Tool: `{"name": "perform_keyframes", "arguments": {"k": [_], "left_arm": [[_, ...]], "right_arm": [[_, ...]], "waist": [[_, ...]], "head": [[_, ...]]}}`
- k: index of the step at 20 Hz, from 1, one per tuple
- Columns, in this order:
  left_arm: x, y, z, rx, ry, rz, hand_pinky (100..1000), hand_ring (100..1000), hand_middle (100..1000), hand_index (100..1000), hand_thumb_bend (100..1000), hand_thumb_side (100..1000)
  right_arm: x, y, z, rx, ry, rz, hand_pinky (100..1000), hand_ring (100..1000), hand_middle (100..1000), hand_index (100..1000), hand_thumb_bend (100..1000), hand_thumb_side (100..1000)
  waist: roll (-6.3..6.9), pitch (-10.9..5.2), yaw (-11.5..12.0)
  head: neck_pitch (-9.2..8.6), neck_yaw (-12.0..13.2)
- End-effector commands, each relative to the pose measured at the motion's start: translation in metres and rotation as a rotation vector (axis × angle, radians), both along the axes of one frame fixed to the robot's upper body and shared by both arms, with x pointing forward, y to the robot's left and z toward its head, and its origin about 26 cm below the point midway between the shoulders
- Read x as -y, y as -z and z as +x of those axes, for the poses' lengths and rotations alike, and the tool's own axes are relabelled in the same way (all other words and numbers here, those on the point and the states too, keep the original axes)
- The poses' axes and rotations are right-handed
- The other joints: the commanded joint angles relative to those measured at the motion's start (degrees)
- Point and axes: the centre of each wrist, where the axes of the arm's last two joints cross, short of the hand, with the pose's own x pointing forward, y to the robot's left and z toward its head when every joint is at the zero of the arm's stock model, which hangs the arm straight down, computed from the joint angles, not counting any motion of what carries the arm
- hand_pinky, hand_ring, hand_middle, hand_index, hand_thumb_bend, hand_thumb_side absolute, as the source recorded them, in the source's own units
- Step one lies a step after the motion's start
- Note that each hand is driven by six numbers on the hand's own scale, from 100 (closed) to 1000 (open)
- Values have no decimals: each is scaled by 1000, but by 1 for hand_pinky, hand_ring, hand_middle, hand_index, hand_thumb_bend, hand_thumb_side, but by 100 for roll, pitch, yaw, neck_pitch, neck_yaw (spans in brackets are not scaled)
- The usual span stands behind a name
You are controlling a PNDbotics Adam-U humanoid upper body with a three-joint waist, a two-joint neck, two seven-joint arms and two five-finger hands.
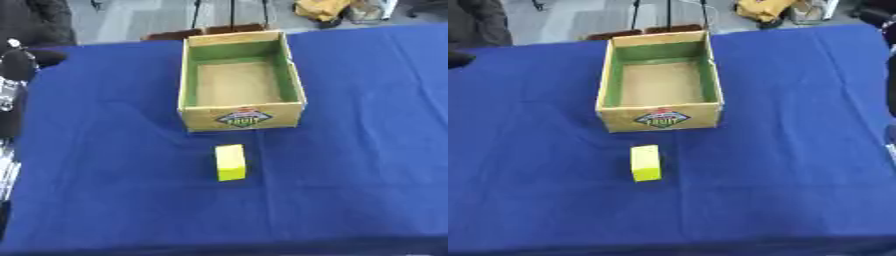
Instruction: Pick up objects on the table and place them in the box.
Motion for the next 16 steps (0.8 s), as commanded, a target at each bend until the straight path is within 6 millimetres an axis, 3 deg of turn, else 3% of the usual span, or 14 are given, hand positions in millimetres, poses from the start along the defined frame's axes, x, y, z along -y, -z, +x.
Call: {"name": "perform_keyframes", "arguments": {"k": [1,2,5,16], "left_arm": [[3,-17,2,-2,31,136,789,703,767,875,862,787],[6,-19,3,-12,42,170,784,700,764,873,899,716],[16,-27,9,-38,78,280,776,696,763,873,900,670],[70,-32,37,-104,245,627,704,644,710,860,890,561]], "right_arm": [[1,-6,0,12,-14,-8,798,785,802,913,100,990],[1,-5,0,11,-16,-9,799,785,802,914,100,990],[0,-5,0,7,-21,-12,799,785,802,915,100,990],[-2,-5,1,4,-36,-16,800,785,802,917,100,993]], "waist": [[-6,-84,-6],[-5,-86,-9],[-5,-90,-29],[2,-105,-99]], "head": [[-32,18],[-28,19],[-20,39],[-27,93]]}}
